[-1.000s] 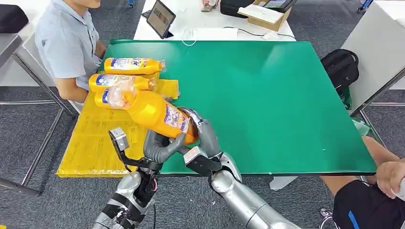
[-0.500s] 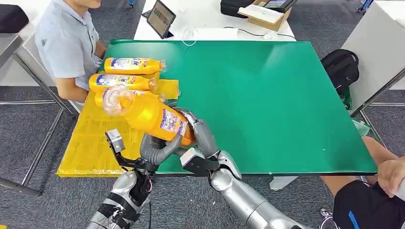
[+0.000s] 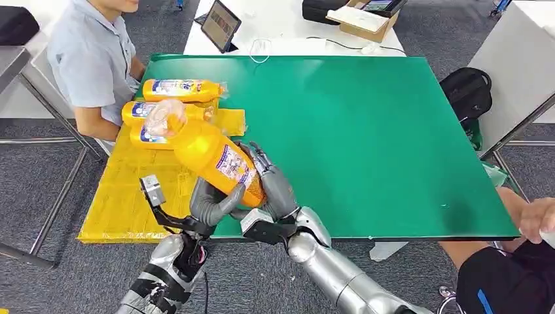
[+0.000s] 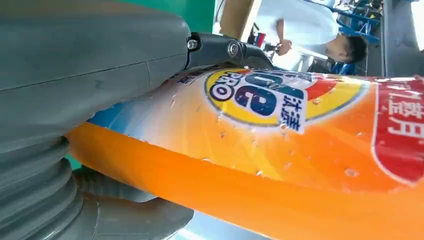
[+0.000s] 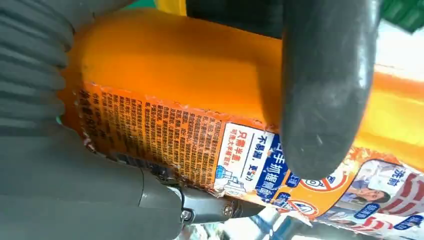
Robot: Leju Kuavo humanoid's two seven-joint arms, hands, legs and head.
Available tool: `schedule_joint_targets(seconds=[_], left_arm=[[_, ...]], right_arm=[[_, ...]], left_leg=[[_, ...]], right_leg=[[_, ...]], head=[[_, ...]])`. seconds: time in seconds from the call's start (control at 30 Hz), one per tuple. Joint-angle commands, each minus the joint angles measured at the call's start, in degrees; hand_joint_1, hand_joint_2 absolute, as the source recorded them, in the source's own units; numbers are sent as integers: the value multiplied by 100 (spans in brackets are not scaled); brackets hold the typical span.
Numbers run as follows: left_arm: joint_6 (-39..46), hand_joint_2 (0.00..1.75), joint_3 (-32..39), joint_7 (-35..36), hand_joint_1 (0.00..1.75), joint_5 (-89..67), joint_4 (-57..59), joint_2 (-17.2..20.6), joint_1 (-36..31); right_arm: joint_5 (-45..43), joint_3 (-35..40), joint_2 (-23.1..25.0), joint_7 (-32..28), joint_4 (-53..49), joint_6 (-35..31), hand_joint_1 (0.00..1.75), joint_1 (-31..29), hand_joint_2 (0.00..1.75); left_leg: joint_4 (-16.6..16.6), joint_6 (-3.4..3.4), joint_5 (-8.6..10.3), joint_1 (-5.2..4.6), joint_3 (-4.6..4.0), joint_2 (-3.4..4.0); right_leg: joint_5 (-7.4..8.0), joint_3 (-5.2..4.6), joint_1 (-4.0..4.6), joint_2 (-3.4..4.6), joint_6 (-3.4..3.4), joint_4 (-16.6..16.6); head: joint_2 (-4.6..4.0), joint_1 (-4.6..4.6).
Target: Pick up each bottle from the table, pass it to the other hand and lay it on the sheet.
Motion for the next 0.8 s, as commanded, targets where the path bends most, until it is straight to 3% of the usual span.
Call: schedule_joint_targets(seconds=[0.03,0.4,0.43,0.47,0.57,0.77,0.8], left_arm=[[-152,175,-125,255,175,459,47,-226,-275],[146,175,263,545,157,931,215,-287,-275],[171,175,289,542,141,934,222,-291,-277],[192,175,307,542,147,934,216,-295,-274],[465,175,522,504,134,978,244,-282,-306],[865,175,912,466,138,938,506,-263,-413],[912,175,983,466,124,937,546,-286,-420]], right_arm=[[5,-132,-68,124,71,-50,0,-119,0],[-30,-661,-265,124,-326,-94,0,75,0],[-40,-711,-271,124,-369,-75,0,103,0],[-30,-758,-269,124,-384,-86,0,120,0],[37,-999,-342,124,-537,-318,0,212,0],[161,-1389,-419,124,-830,-867,0,340,0],[192,-1433,-419,124,-922,-1088,0,354,0]], left_leg=[[11,-6,-13,8,18,-13],[8,-6,-14,8,24,-15],[9,-5,-15,7,23,-15],[2,-4,-5,4,13,-14],[0,-4,-3,4,10,-14],[0,-6,-4,4,14,-14],[-2,-5,-2,3,12,-10]], right_leg=[[-15,25,9,-12,-12,6],[-16,31,9,-13,-11,3],[-16,30,8,-13,-11,5],[-8,20,4,-13,-8,-1],[-6,17,4,-13,-7,-1],[-7,21,4,-12,-9,-2],[-4,16,4,-8,-8,-3]], head=[[0,-2],[0,-2],[0,0],[0,0],[0,0],[0,0],[0,0]])
